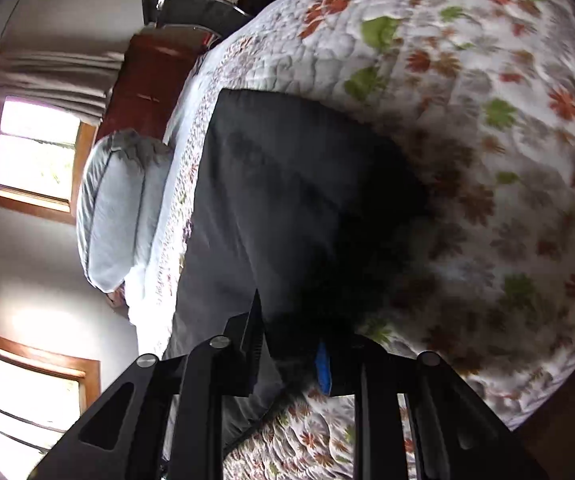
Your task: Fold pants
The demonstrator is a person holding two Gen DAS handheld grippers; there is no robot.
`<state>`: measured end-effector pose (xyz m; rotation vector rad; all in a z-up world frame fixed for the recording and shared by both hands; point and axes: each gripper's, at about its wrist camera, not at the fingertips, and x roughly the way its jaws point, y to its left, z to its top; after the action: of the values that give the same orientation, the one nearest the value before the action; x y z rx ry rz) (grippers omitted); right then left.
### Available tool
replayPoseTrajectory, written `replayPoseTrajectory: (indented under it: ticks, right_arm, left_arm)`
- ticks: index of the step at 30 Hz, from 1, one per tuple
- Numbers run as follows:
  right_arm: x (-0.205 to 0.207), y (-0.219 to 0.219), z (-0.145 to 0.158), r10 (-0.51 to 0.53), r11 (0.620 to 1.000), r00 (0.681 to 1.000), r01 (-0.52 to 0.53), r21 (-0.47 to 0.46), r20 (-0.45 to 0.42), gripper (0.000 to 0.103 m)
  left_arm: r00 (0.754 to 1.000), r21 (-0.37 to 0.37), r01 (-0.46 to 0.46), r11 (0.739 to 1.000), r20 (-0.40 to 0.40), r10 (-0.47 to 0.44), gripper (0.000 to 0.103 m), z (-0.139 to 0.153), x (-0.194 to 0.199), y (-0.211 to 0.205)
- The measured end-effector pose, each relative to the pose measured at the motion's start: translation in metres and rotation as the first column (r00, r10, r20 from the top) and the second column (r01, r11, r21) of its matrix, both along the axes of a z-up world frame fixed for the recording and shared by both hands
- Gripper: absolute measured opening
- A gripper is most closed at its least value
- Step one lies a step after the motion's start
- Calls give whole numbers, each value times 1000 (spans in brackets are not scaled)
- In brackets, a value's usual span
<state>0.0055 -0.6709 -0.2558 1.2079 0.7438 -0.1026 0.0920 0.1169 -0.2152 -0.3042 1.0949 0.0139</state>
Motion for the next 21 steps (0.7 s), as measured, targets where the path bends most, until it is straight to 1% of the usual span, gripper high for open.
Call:
replayPoseTrajectory:
  ticks: [3,5,6,7,8,10,13,14,16,18,19,21]
  right_arm:
    - [-1,-2,5,6,1000,1000,-6,-30,-4,22]
    - [9,-5,6,-1,1000,1000,1,-5,-10,28]
    - [9,-9,5,-19,1000,1000,19,0,-21,46]
    - [7,-13,6,-56,998,998,56,0,-24,49]
    - [4,-17,5,-67,998,998,67,8,-17,49]
    - [2,-22,3,-80,996,997,80,39,-20,52]
    - [5,-24,3,-76,996,997,77,35,-28,53]
    - [5,-23,3,-76,997,997,77,33,-29,53]
    - [19,-19,10,-79,997,996,80,19,-33,45]
    - [19,-19,11,-82,997,996,82,4,-35,40]
    - [19,-18,13,-81,997,996,81,-8,-34,35]
    - [17,-16,19,-74,996,997,72,-44,-32,32]
  left_arm:
    - [1000,-64,-1,998,6,1,100,4,-4,11]
    - [1000,-102,-27,994,11,28,100,7,-9,17]
    - [999,-121,-44,992,8,46,100,8,-11,20]
    - [998,-148,-63,987,4,65,100,10,-13,24]
    - [997,-174,-77,982,4,79,100,11,-16,27]
    - [994,-224,-107,969,9,112,100,13,-21,34]
    - [985,-256,-161,953,14,171,100,16,-25,43]
    - [984,-259,-169,951,18,179,100,18,-26,43]
    - [982,-238,-171,956,39,186,100,24,-28,43]
    - [982,-182,-165,969,65,179,100,30,-32,40]
    - [983,-148,-155,977,78,168,100,34,-33,38]
    - [985,-102,-132,986,97,142,100,39,-35,37]
